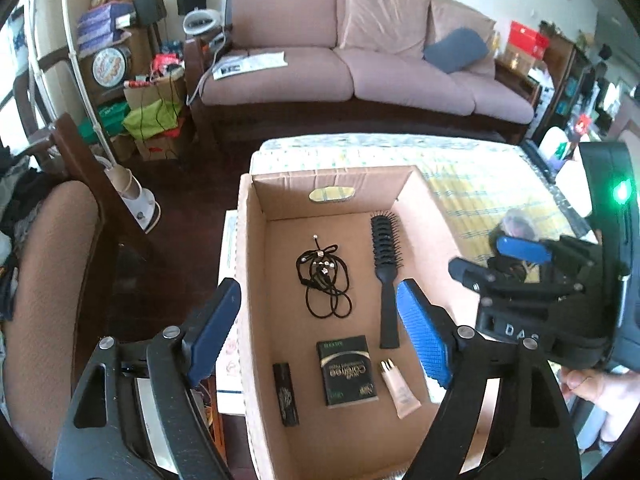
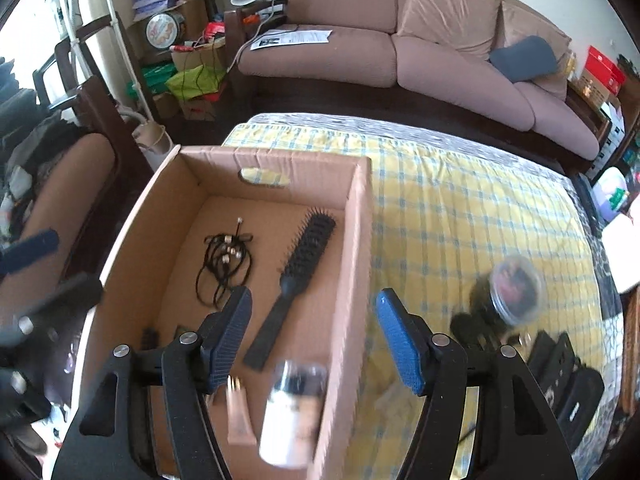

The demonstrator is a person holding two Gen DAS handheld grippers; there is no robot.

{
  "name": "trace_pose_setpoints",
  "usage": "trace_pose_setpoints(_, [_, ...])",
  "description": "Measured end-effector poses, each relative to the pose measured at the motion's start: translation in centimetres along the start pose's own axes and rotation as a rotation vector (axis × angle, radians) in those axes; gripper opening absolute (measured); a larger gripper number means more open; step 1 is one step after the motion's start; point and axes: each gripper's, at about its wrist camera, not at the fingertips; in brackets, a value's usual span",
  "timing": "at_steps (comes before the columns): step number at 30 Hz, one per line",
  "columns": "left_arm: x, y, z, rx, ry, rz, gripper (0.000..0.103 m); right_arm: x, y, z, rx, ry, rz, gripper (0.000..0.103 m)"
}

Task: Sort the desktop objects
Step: 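Withdraw both tools from the box back over the table pile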

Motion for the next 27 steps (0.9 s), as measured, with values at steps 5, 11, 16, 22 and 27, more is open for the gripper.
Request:
trace_pose_setpoints(5, [-0.5, 2.6, -0.9, -0.021, 0.011, -0.027, 0.100, -0.8, 2.8, -2.3, -0.029, -0.038, 0.006, 0.100])
trace_pose_setpoints(11, [-1.8, 4.5, -2.0, -0.022, -0.007, -0.051, 0.103, -1.8, 5.7, -4.3, -0.046, -0.062, 0.014, 0.103])
trace_pose_setpoints(16, [-3.9, 5.5, -2.8, -0.024, -0.035, -0.081, 0.103, -3.6, 8.6, -5.6, -0.075, -0.061, 0.006, 0.103])
trace_pose_setpoints(22, [-8.0, 5.6, -3.0, -0.026, -0.071, -0.141, 0.103, -9.3, 11.4, -6.9, -0.115, -0.123, -0.023, 0.103])
trace_pose_setpoints(27, [-13.1, 3.8, -2.8, 0.001, -0.181, -0.141, 0.103, -14.7, 11.6, -9.0, -0.126, -0.217, -0.030, 0.103])
Point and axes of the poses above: each gripper's, at about its wrist camera, not at the fingertips, and y roughly against the way its jaws point, x to its left, z to its top, and after that the axes turned 3 degrees about y, right-handed
